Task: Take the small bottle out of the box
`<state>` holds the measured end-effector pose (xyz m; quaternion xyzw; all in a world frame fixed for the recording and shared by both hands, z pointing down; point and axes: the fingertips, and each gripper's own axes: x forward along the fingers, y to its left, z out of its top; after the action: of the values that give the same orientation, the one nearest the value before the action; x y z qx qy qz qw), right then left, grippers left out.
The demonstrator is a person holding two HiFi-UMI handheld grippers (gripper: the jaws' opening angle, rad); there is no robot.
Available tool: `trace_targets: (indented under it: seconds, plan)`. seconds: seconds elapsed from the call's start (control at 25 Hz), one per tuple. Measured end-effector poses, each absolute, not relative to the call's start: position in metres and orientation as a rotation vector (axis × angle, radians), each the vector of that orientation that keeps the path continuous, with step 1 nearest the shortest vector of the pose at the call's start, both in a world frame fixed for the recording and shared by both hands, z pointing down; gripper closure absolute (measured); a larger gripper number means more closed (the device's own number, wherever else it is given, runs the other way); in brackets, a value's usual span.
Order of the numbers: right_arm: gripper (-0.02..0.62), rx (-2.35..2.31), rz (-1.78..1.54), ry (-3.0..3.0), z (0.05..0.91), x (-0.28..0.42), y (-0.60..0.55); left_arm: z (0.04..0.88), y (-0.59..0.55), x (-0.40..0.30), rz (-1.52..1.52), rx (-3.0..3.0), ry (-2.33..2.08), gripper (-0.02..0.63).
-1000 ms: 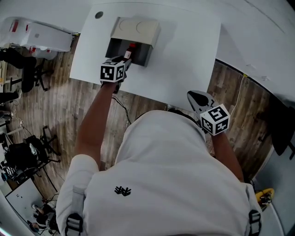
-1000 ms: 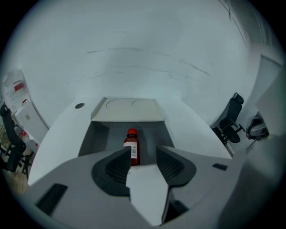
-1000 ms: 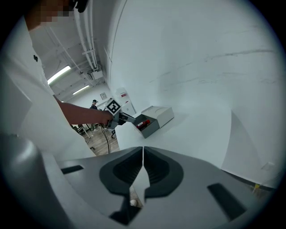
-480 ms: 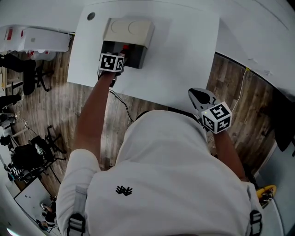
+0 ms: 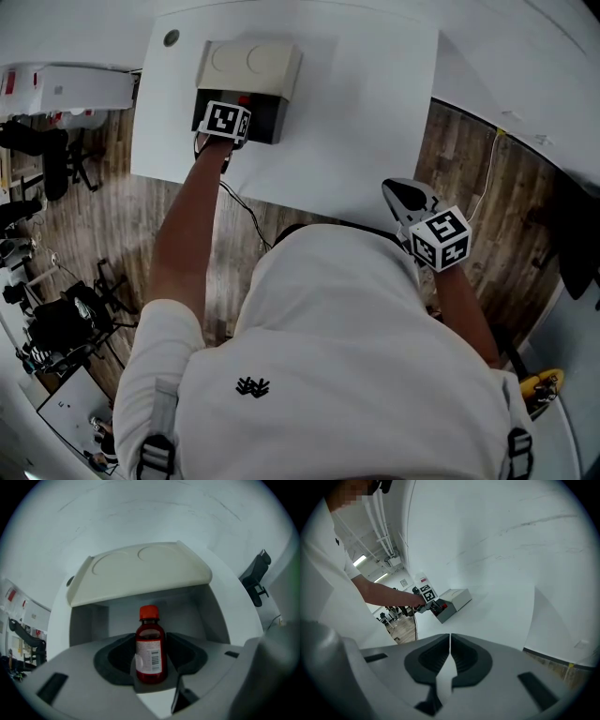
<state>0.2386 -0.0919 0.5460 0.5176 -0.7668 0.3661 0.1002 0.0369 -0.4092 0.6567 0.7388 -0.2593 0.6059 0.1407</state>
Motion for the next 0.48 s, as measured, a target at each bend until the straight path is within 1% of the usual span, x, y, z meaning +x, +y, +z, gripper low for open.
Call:
trace_targets:
  seconds: [0.16,0.48]
  plan:
    - [0.586,1.527,1.088,-2.261,0.548,0.242,-0.092,0.655,-0.41,0.038,1.756,2.142,-0.74,0.4]
    - [0.586,1.507,1.061,-2.278,0.547,0.239,-0.098,0.64,-0.41,0.045,1.671,2.232,-0.761,0.403]
